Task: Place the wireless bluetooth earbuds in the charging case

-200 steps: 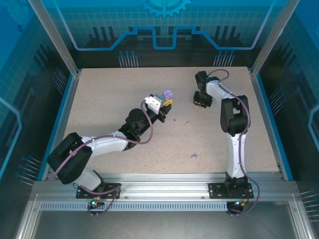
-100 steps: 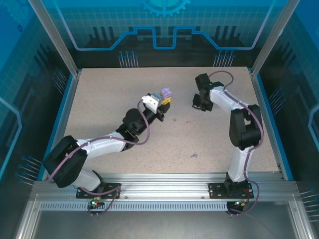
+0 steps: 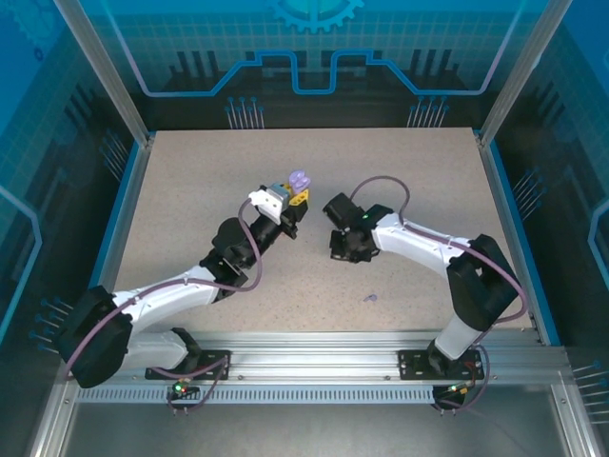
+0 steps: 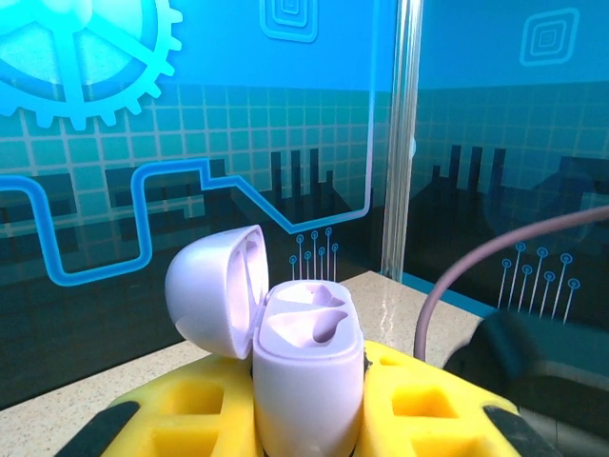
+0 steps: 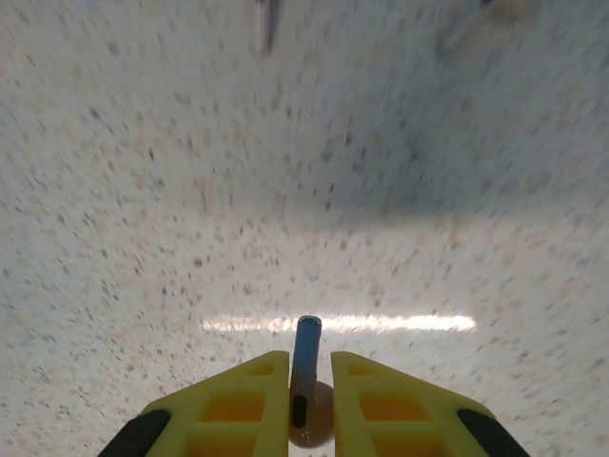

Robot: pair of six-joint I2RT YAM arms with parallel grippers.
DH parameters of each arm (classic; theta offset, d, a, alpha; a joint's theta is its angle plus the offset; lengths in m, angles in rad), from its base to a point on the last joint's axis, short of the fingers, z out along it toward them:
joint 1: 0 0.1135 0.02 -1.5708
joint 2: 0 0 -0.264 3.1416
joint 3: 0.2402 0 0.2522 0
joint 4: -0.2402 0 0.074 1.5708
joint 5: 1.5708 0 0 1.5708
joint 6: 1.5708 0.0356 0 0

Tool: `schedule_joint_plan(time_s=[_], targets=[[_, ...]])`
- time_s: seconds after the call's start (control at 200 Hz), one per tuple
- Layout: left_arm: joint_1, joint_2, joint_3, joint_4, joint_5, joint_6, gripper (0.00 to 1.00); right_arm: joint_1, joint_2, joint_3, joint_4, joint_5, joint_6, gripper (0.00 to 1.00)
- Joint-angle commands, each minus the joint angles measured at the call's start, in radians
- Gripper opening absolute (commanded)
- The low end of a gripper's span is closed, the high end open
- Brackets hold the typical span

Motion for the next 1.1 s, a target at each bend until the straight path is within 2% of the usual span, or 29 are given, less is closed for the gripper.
schedule_joint_plan(time_s=[0.0, 0.105, 0.44, 0.495, 0.61, 0.665, 0.885, 1.095], targets=[[0.007, -0.046, -0.021, -0.017, -0.021, -0.010, 0.00, 0.068, 0.042, -0.014, 0.007, 0.018, 0.119, 0.15], [0.005, -0.065, -0.032, -0.021, -0.023, -0.014, 0.00, 0.102, 0.072, -0.026, -0.001, 0.023, 0.154, 0.17], [0.006, -0.064, -0.036, -0.016, -0.017, -0.021, 0.00, 0.115, 0.144, -0.056, 0.029, -0.023, 0.173, 0.22], [0.005, -0.063, -0.033, -0.016, -0.017, -0.023, 0.00, 0.118, 0.147, -0.057, 0.030, -0.031, 0.172, 0.25], [0.007, -0.062, -0.028, -0.016, -0.014, -0.017, 0.00, 0.132, 0.137, -0.060, 0.028, -0.030, 0.174, 0.46], [0.007, -0.062, -0.027, -0.017, -0.015, -0.016, 0.00, 0.138, 0.134, -0.060, 0.026, -0.032, 0.175, 0.49], [0.006, -0.070, -0.022, -0.019, -0.017, -0.013, 0.00, 0.171, 0.151, -0.032, 0.056, -0.082, 0.192, 0.49], [0.007, -0.078, -0.014, -0.026, -0.024, -0.004, 0.00, 0.208, 0.166, 0.071, 0.063, -0.109, 0.189, 0.48]])
